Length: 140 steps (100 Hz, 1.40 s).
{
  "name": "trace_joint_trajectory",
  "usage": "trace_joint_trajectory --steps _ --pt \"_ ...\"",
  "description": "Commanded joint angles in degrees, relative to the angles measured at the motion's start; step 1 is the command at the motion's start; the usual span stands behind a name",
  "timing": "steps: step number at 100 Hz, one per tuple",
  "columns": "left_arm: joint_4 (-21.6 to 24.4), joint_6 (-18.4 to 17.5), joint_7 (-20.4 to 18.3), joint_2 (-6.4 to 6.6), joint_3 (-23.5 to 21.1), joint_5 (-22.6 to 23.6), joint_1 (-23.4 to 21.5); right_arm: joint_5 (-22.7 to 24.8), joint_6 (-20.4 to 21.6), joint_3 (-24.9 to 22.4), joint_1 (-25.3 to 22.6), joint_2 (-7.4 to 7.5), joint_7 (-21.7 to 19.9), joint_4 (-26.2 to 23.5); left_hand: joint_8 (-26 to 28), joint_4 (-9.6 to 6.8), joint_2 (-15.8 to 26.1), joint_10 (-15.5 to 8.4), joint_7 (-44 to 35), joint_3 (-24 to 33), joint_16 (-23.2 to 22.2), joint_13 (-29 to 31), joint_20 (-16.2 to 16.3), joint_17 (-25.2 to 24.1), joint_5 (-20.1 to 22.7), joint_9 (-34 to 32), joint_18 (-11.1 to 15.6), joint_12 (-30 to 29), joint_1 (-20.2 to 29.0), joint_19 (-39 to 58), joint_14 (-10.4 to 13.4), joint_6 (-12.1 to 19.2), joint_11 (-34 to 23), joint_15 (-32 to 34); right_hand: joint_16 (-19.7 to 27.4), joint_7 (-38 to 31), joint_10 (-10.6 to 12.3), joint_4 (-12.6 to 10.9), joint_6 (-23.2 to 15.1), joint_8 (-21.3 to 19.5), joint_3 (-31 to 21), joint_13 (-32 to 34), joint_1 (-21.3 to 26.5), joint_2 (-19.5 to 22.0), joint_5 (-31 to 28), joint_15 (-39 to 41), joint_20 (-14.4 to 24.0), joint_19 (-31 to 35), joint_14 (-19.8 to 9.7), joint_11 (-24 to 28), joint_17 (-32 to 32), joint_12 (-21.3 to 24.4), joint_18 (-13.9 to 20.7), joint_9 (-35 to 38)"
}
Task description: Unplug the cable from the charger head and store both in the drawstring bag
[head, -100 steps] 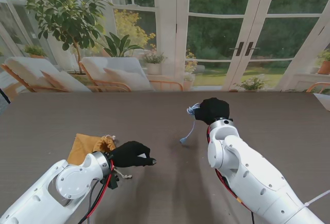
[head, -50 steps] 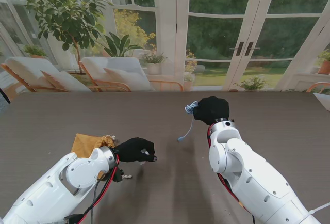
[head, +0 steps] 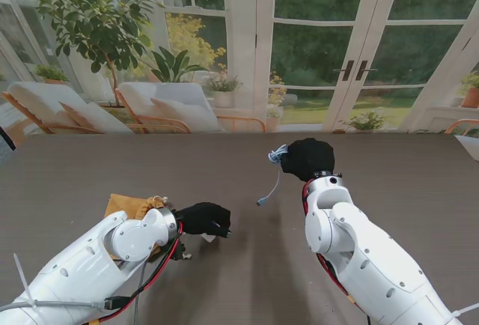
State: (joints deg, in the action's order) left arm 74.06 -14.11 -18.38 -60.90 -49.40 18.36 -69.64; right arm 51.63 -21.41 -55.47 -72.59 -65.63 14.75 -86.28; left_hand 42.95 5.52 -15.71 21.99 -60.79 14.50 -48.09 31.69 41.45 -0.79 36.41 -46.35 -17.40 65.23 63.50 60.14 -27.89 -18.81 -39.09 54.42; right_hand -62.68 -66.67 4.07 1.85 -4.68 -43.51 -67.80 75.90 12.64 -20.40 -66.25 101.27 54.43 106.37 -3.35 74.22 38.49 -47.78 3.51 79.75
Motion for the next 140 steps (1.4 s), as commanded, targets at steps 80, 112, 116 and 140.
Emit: trace_joint_trajectory --steps 80,112,116,140 --pt "-3.0 -1.3 1.7 -1.05 1.0 1.3 0.9 -0.5 2.0 -0.3 -1.6 -0.22 0.1 -1.7 -21.4 -1.04 2.6 -6.0 46.8 13.4 23.4 -17.1 -11.5 -3.1 -1.6 13.3 10.2 -40.0 -15.1 -33.7 12.1 4.8 31.0 -40.6 -0.5 -3.9 -7.6 -2.5 6.7 -2.4 -1.4 -0.1 0.7 2.3 -3.5 1.1 0.9 13.6 -11.5 5.7 32.4 -1.0 9.5 3.5" --pt "1.0 -2.2 2.5 -0.79 -3.9 1.5 -2.3 -0.5 2.7 -0.6 -1.7 -0.10 -0.2 -1.8 -25.1 -1.29 2.2 -9.6 52.6 12.7 28.9 -19.9 -13.7 -2.6 -2.8 16.9 11.6 -48.2 -19.0 -46.5 14.7 9.4 35.2 -48.3 -0.5 -3.9 -7.6 -2.6 6.7 -2.4 -1.3 -0.1 0.8 2.2 -3.5 1.1 0.9 13.6 -11.5 5.7 32.4 -1.0 9.5 3.5" --pt "1.6 -2.3 2.6 -0.74 -4.4 1.8 -2.7 -0.5 2.7 -0.6 -1.7 -0.11 -0.2 -1.8 -25.2 -1.32 1.9 -10.0 52.7 13.0 29.0 -19.8 -13.8 -1.8 -2.9 16.9 11.2 -48.5 -19.7 -48.5 14.2 9.8 34.9 -48.8 -0.5 -3.9 -7.6 -2.6 6.7 -2.4 -1.3 -0.1 0.7 2.2 -3.5 1.1 0.9 13.6 -11.5 5.8 32.4 -1.0 9.5 3.5" --pt "6.2 -2.6 2.7 -0.41 -8.4 2.4 -5.6 -0.7 3.2 -0.4 -1.7 -0.11 -0.2 -1.8 -25.6 -0.99 1.0 -10.5 52.7 11.4 29.5 -18.7 -13.2 -1.8 -2.5 16.6 8.5 -49.0 -22.1 -50.8 12.3 11.1 34.7 -50.1 -0.5 -3.9 -7.4 -2.6 6.8 -2.3 -1.3 -0.1 0.7 2.2 -3.5 1.1 0.9 13.6 -11.6 5.9 32.4 -1.1 9.5 3.5"
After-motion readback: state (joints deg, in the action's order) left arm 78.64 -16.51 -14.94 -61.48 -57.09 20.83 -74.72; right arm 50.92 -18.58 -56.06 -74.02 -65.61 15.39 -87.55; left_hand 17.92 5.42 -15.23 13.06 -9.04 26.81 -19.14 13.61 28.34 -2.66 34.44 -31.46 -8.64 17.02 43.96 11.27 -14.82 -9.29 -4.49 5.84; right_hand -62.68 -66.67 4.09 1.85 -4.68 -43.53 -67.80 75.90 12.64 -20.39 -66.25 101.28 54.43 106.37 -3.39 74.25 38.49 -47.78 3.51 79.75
